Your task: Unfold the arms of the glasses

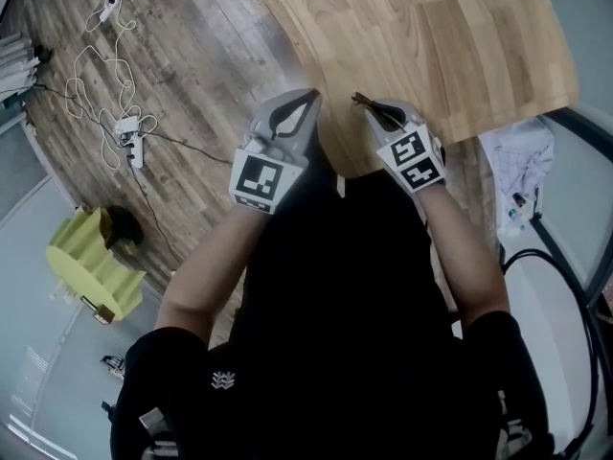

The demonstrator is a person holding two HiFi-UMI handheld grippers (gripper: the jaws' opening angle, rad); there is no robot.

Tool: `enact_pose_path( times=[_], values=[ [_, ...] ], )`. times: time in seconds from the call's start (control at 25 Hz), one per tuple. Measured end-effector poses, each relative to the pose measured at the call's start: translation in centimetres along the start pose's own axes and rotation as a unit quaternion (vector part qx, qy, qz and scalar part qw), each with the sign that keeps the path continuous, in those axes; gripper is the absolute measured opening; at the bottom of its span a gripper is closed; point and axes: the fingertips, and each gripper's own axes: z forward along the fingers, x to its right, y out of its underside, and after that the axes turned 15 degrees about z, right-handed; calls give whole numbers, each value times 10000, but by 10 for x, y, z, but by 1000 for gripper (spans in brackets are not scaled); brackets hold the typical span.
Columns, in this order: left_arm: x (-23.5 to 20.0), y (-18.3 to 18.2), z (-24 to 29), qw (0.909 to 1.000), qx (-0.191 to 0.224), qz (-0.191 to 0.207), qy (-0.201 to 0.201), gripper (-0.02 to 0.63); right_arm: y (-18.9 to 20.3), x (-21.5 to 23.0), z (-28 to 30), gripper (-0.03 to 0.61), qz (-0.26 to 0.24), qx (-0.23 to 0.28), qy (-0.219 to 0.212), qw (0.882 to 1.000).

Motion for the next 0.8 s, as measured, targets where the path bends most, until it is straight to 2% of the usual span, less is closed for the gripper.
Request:
enact_pose_path(
  times=[0.2, 0.52, 0.8],
  values=[
    [-2, 5, 0, 10000, -36, -33, 24, 6, -4, -3, -3, 28, -57, 129, -47, 9999],
    [11, 4, 15, 9990, -63, -90, 441, 9, -28, -15, -26, 26, -230, 742, -210, 9968],
    [22, 4, 27, 9977, -93, -85, 660, 38, -23, -8, -26, 26, -112, 851, -163, 9962]
  ],
)
